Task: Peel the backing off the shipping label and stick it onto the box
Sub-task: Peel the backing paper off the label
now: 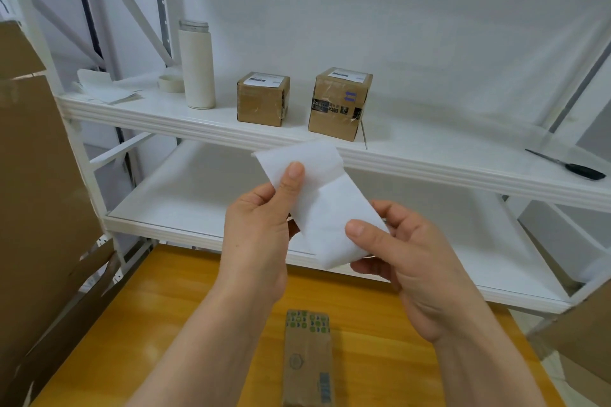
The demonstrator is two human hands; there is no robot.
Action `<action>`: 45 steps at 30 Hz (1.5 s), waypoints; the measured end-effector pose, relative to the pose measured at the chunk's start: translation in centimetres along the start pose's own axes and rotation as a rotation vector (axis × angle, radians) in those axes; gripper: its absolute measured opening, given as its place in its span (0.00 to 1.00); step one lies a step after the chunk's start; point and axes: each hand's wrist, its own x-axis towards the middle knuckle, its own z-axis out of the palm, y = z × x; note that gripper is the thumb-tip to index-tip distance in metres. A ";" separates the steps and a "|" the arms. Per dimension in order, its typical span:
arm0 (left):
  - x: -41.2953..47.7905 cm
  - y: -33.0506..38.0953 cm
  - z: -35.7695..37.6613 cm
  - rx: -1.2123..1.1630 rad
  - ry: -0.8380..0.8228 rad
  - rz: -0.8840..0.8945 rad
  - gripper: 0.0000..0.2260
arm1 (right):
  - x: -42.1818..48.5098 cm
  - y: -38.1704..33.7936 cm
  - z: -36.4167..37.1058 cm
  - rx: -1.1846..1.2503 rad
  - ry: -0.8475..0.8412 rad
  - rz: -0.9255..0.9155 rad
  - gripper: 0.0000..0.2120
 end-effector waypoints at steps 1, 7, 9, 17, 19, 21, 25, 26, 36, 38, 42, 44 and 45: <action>0.0 0.0 0.1 -0.018 0.015 -0.005 0.13 | 0.1 0.2 -0.1 0.085 -0.004 -0.001 0.23; -0.2 -0.3 0.3 -0.111 -0.007 -0.027 0.09 | 0.2 0.5 0.9 0.444 -0.103 -0.051 0.22; -0.3 -0.4 0.3 -0.118 -0.035 -0.027 0.09 | 0.3 0.4 1.3 0.468 -0.112 -0.057 0.24; 0.0 -0.8 -0.1 -0.190 0.022 -0.032 0.10 | 0.4 0.3 2.1 0.390 0.021 -0.028 0.14; 0.1 -0.8 -0.4 -0.170 0.042 0.008 0.08 | 0.4 0.4 1.8 0.304 0.077 -0.014 0.12; 0.1 -0.8 -0.5 -0.134 0.058 0.057 0.06 | 0.5 0.4 1.5 0.239 0.131 -0.008 0.12; 0.0 -0.7 -0.7 -0.099 0.066 0.112 0.05 | 0.7 0.5 1.2 0.174 0.202 0.003 0.14; 0.0 -0.7 -0.6 -0.086 0.066 0.122 0.05 | 0.8 0.5 1.2 0.167 0.213 0.004 0.14; 0.3 -0.9 -0.9 0.033 0.127 0.166 0.06 | 0.9 0.0 0.9 0.124 0.266 0.008 0.12; 0.3 -1.0 -0.9 0.052 0.148 0.131 0.10 | 0.9 0.0 0.9 0.123 0.268 0.006 0.12; 0.2 -1.3 -1.0 0.076 0.124 0.072 0.18 | 0.8 0.2 1.0 0.119 0.264 0.007 0.11; 0.0 -1.3 -1.1 0.086 0.077 0.073 0.18 | 0.8 0.2 1.0 0.118 0.262 0.005 0.11; 0.0 -1.3 -1.1 0.096 0.052 0.077 0.17 | 0.8 0.2 0.9 0.117 0.262 0.003 0.11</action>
